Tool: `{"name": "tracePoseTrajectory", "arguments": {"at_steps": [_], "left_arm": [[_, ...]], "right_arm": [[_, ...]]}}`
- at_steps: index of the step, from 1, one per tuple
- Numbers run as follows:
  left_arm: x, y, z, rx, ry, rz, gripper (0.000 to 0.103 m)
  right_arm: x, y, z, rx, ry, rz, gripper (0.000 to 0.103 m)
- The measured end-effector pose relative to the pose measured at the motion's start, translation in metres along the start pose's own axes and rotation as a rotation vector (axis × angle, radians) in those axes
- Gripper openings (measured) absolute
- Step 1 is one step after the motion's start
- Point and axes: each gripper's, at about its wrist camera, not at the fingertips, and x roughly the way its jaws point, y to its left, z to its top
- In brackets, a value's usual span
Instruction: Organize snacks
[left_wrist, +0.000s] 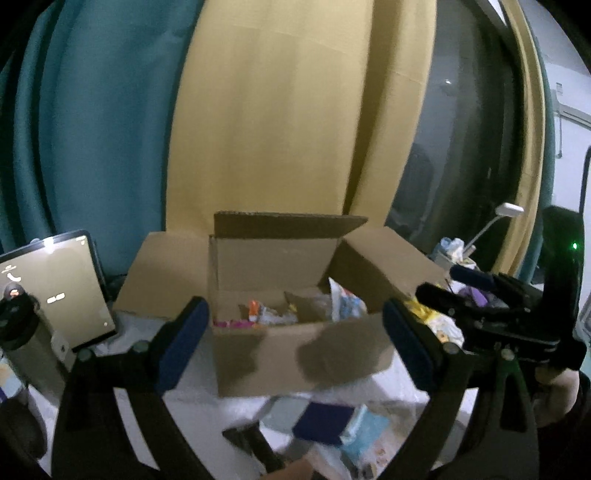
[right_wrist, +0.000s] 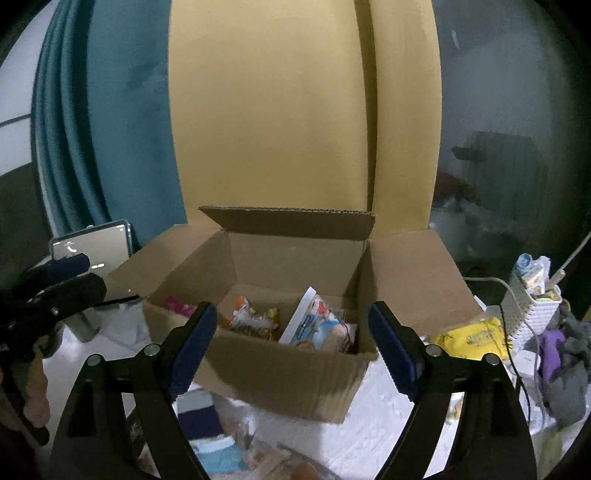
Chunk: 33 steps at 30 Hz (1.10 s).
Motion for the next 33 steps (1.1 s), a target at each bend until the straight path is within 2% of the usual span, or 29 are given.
{"name": "tracePoseTrajectory", "arguments": {"at_steps": [11,17,25,29,33], "left_arm": [[-0.047,-0.023,-0.041,-0.019,0.035,-0.048,0.096],[-0.071,-0.036,-0.064,-0.018,0.056,-0.051,0.096],[-0.085,-0.043,-0.108,-0.041,0.124,-0.022,0.096],[-0.090,-0.046,-0.130,-0.062,0.160,-0.012,0.096],[-0.095,-0.043,-0.154,-0.106,0.182,0.035,0.096]], "right_arm": [[-0.054,0.019,-0.029,-0.008,-0.009,-0.017,0.086],[-0.081,0.023,-0.052,-0.004,0.005,-0.016,0.086],[-0.114,0.025,-0.093,0.010,0.036,-0.013,0.086],[-0.125,0.027,-0.120,0.014,0.078,0.018,0.086],[-0.130,0.030,-0.148,0.009,0.130,0.051,0.086]]}}
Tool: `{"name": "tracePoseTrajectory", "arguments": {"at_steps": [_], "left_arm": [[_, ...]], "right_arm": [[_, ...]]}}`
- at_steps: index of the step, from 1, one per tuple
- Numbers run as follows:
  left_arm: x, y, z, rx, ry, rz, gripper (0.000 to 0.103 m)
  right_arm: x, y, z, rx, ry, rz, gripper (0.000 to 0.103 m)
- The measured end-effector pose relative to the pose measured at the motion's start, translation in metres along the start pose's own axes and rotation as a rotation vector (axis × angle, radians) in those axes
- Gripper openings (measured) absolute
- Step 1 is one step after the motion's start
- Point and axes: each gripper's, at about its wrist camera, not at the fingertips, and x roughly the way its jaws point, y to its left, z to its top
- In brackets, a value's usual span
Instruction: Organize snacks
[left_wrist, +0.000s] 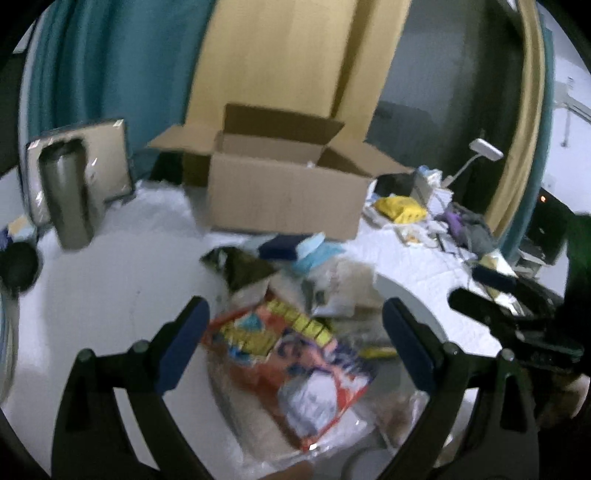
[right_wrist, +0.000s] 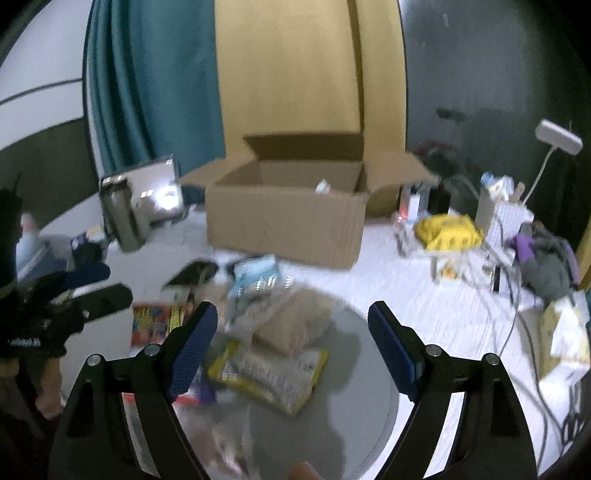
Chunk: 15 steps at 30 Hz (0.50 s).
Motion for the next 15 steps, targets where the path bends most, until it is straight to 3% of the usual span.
{"name": "tracePoseTrajectory", "arguments": {"at_steps": [5,11,15], "left_arm": [[0.002,0.010,-0.027,-0.107,0.045,0.020,0.096],[0.012,0.008,-0.037,-0.128,0.086,0.032,0.096],[0.025,0.003,-0.033,-0.142,0.117,0.027,0.096]], "right_arm": [[0.002,0.008,-0.037,0.004,0.058,0.064,0.086],[0.011,0.021,-0.066,-0.021,0.150,0.189,0.086],[0.018,0.025,-0.077,-0.045,0.177,0.209,0.085]]}}
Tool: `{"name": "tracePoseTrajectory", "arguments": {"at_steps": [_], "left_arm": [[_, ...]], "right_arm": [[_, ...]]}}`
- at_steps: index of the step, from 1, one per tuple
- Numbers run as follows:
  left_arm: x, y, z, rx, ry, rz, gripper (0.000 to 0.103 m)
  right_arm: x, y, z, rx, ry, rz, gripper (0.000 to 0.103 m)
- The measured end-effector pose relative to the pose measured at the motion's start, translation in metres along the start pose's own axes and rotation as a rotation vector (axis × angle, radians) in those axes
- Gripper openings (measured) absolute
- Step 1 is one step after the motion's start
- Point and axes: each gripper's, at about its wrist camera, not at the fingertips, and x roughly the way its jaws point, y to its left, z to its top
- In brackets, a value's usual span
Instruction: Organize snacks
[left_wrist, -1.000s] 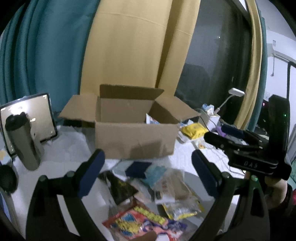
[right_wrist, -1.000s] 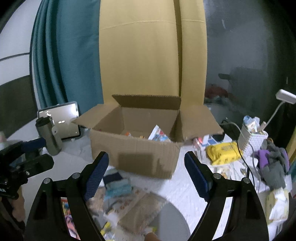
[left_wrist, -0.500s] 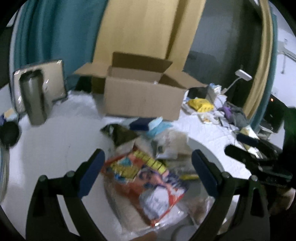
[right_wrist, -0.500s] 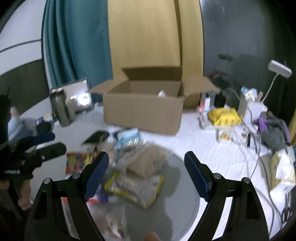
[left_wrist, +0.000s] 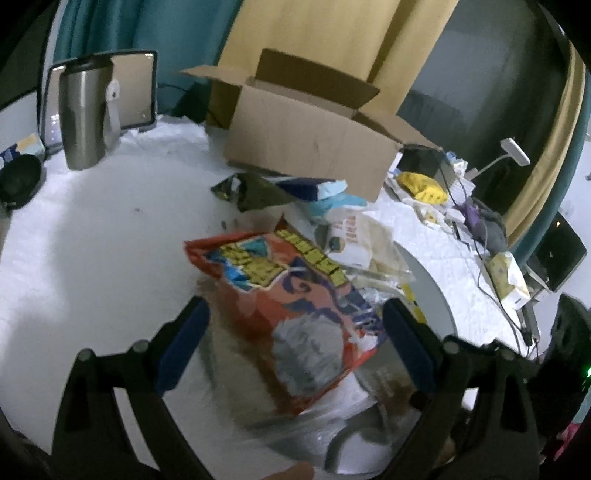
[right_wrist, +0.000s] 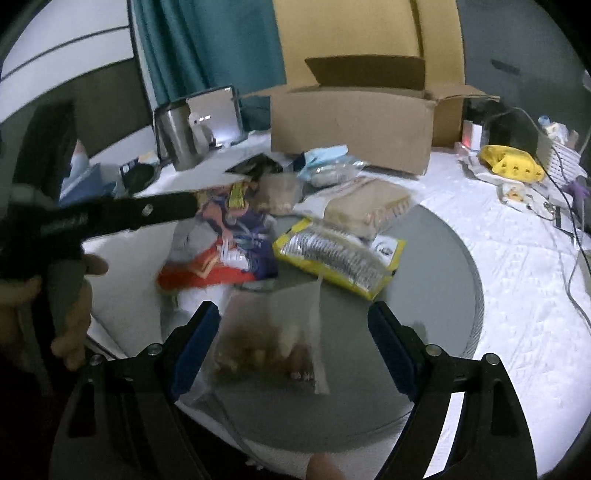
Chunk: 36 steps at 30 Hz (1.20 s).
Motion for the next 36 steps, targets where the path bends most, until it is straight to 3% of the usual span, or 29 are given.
{"name": "tracePoseTrajectory", "arguments": {"at_steps": [3,4,9,14,16,19,21,24,32,36], "left_arm": [[0.009,-0.010,0.004,0.024,0.002,0.037,0.096],[0.012,-0.011,0.006,0.024,0.003,0.050,0.096],[0.032,-0.014,0.018,0.021,0.029,0.093,0.096],[0.060,-0.021,0.016,0.069,0.135,0.144,0.096],[0.062,-0.022,0.014,0.083,0.130,0.148,0.096],[0.059,-0.022,0.015,0.101,0.122,0.129,0.093],[0.058,-0.021,0.015,0.110,0.125,0.120,0.075],[0.054,-0.021,0.017,0.117,0.125,0.093,0.061],[0.032,-0.024,0.032,0.137,0.076,0.018,0.061],[0.023,-0.019,0.047,0.136,0.039,0.005,0.061]], "right_arm": [[0.004,-0.008,-0.002,0.023,0.019,0.049,0.069],[0.005,-0.011,-0.003,0.028,0.026,0.053,0.056],[0.002,-0.028,-0.005,0.032,0.021,0.072,0.052],[-0.003,-0.051,0.002,0.046,0.000,0.031,0.045],[-0.004,-0.062,0.006,0.065,-0.008,0.019,0.042],[-0.007,-0.074,0.012,0.085,-0.024,0.007,0.036],[-0.009,-0.078,0.016,0.093,-0.034,0.004,0.031],[-0.011,-0.082,0.023,0.089,-0.042,0.003,0.026],[-0.025,-0.077,0.051,0.051,-0.097,0.005,0.009],[-0.033,-0.073,0.069,0.018,-0.141,-0.017,0.006]]}}
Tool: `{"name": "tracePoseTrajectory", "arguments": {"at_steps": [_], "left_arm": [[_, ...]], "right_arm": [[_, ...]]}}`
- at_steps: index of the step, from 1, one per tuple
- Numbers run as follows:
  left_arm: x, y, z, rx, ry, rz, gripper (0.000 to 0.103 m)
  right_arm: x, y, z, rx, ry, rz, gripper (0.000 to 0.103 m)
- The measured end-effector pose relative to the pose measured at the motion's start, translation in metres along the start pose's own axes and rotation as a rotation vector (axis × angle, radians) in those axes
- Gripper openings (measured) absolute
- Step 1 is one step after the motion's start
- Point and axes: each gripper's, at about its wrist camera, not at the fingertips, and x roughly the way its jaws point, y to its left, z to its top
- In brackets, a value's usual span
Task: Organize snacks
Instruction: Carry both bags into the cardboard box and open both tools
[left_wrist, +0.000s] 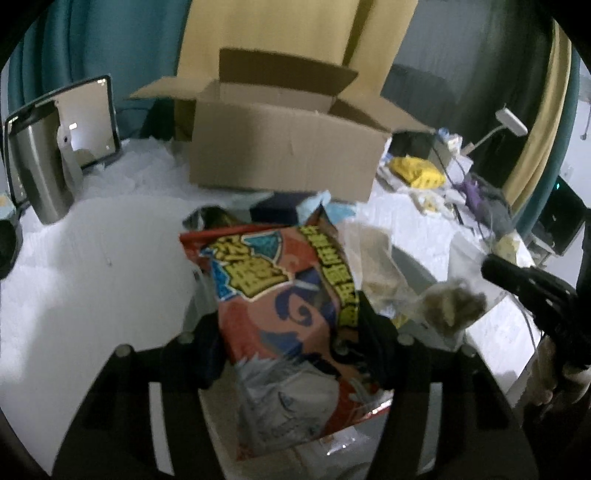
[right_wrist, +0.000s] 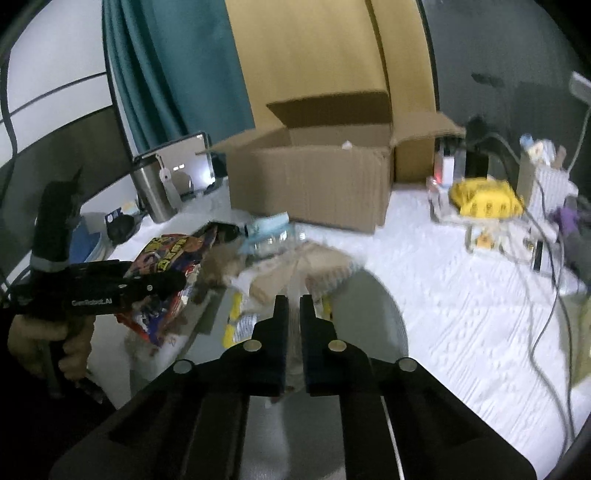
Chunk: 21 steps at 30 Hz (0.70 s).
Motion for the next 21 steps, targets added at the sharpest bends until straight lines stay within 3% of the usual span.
{"name": "tracePoseTrajectory", "arguments": {"at_steps": [21], "left_arm": [[-0.008,0.035,0.121,0.114,-0.248,-0.023,0.061]], "right_arm": [[0.023,0.017,0.106,-0.108,-0.142,-0.086,0.002]]}}
